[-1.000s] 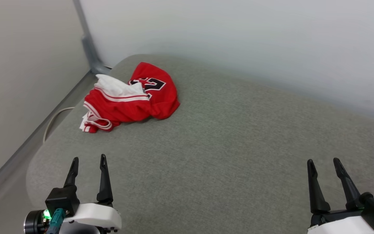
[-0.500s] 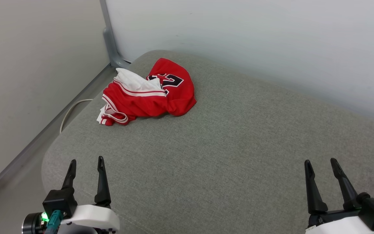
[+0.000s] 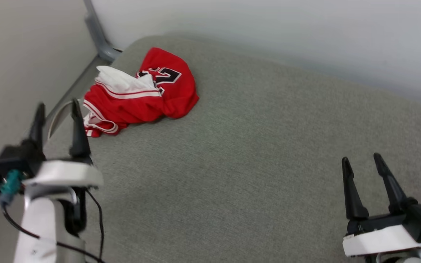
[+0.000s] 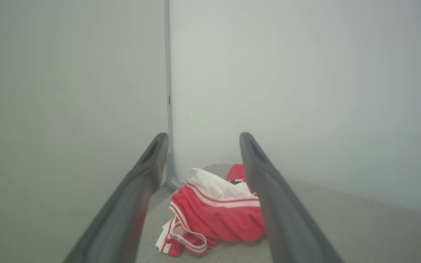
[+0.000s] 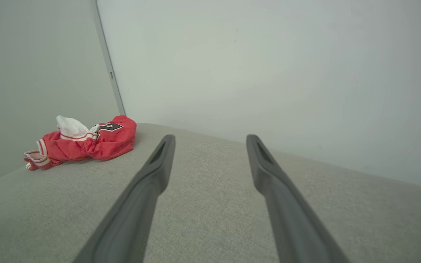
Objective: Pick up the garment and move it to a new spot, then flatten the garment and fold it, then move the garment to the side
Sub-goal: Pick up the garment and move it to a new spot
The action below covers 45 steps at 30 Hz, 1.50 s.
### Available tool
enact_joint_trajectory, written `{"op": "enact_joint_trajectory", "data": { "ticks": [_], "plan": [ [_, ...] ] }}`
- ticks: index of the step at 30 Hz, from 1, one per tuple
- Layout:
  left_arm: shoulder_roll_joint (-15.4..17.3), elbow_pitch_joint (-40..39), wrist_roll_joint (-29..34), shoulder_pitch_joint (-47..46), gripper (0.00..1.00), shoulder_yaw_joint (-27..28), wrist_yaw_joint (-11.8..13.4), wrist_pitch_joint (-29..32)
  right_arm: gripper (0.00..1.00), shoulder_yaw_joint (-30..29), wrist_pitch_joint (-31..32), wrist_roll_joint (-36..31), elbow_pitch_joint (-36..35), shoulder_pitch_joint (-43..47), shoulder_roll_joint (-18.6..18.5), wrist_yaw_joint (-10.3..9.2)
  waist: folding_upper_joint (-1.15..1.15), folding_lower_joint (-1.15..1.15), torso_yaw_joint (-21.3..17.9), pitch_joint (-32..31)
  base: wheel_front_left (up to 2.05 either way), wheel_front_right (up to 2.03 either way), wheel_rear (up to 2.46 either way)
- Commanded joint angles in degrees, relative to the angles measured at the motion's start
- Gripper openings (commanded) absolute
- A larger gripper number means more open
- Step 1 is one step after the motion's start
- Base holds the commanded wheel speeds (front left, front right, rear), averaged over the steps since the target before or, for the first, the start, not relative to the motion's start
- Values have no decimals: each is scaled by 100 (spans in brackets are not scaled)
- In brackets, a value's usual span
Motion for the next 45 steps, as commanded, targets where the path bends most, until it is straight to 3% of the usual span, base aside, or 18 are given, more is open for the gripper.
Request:
{"op": "enact_joint_trajectory", "data": {
  "ticks": [1, 10, 16, 21, 27, 33, 40, 45],
  "plan": [
    [57, 18, 4, -354, 100, 87, -50, -18, 100, -16, -12, -91, -87, -169, 6, -4, 0, 0, -271, 369, 0, 0, 0],
    [680, 492, -171, -1811, 100, 410, -277, -17, 100, -38, -12, -509, -584, -667, 5, -4, 0, 0, -830, 1421, 0, 0, 0],
    [1231, 1282, -749, -2671, 100, 287, -368, 329, 100, -74, -12, -714, -913, -874, 5, -4, 0, 0, -1028, 1925, 0, 0, 0],
    [1712, 1769, -1689, -3202, 100, -84, -370, 1364, 100, -82, -12, -821, -1123, -1030, 5, -4, 0, 0, -1115, 2275, 0, 0, 0],
    [2330, 2156, -3001, -3479, 100, -597, -372, 3216, 100, -68, -12, -909, -1301, -1186, 5, -4, 0, 0, -1221, 2569, 0, 0, 0],
    [2784, 2395, -3779, -3645, 100, -993, -373, 4658, 100, -57, -12, -992, -1454, -1322, 5, -4, 0, 0, -1318, 2842, 0, 0, 0],
    [2947, 2960, -4144, -3792, 100, -1349, -373, 5628, 100, -14, -12, -1003, -1495, -1429, 5, -4, 0, 0, -1417, 3087, 0, 0, 0],
    [2785, 3462, -4086, -3755, 100, -1737, -371, 5926, 100, -24, -12, -973, -1474, -1476, 5, -4, 0, 0, -1438, 3181, 0, 0, 0]
  ]
}}
